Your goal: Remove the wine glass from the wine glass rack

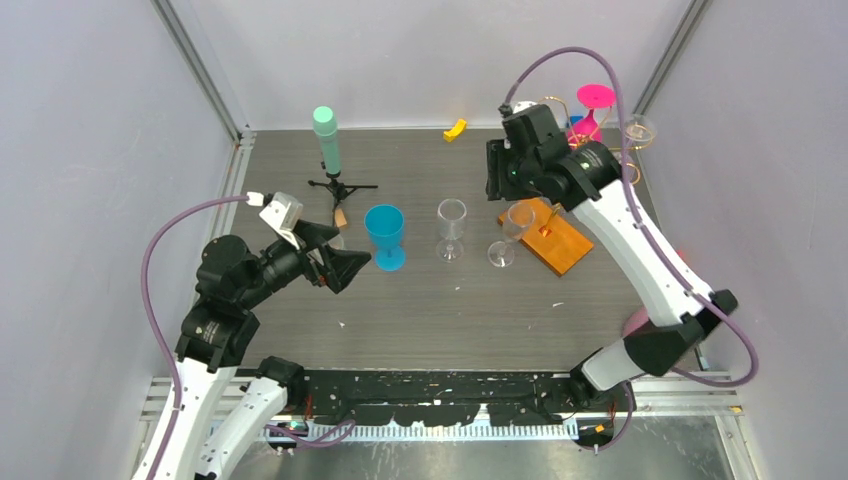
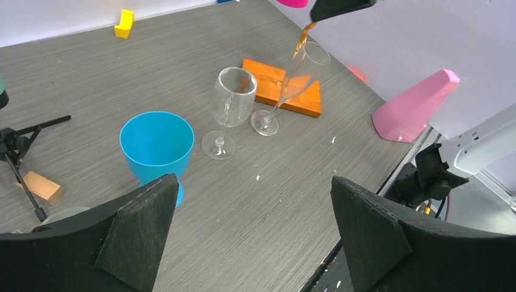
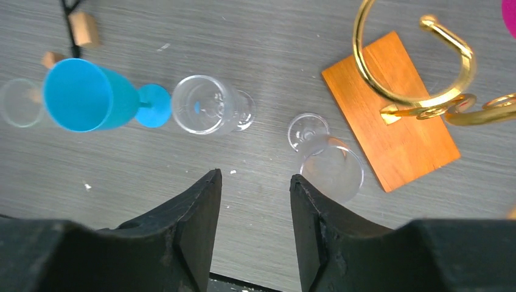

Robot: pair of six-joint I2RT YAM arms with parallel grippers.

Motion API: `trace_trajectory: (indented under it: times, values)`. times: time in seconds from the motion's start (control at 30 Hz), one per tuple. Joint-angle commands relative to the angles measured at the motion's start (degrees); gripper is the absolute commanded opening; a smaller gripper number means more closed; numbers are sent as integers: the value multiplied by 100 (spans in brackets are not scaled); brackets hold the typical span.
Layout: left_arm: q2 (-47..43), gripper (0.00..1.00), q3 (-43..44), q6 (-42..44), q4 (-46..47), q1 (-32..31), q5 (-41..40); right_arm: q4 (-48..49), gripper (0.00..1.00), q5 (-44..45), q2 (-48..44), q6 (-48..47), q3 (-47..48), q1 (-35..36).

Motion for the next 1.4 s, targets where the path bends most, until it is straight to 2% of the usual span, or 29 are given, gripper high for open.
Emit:
trace_trajectory:
  times: [0.0, 0.33, 0.53, 0.63, 0.87, 0.97, 1.1, 1.27, 1.37]
  values:
    - [-98, 100, 77, 56, 21, -4, -85, 859, 53, -237, -1005, -147, -159, -65]
    - [-102, 100, 41, 56, 59, -4, -63, 1412, 65, 518, -1717, 44, -81, -426]
    - [-118, 100, 42, 74, 39, -4, -69, 1280, 76, 1692, -1851, 148, 8, -681]
    - [-109, 100, 35, 66, 61, -4, -65, 1038, 78, 1909, -1779, 128, 194, -1046]
    - [-81, 100, 15, 34, 125, -4, -25, 986, 82, 1413, -1421, 82, 513, -2379]
    - [-83, 100, 6, -13, 173, -6, -36, 1407, 82, 792, -1293, -136, 240, -2875]
    - [-68, 100, -21, -184, 254, -4, -76, 1649, 82, 794, -1174, -203, 95, -3375]
    - [-51, 100, -213, -363, 499, -4, -42, 1668, 81, 481, -941, 225, 272, -4269]
    - [-35, 100, -260, -357, 571, -4, 37, 1738, 80, -307, -796, 700, 170, -4983]
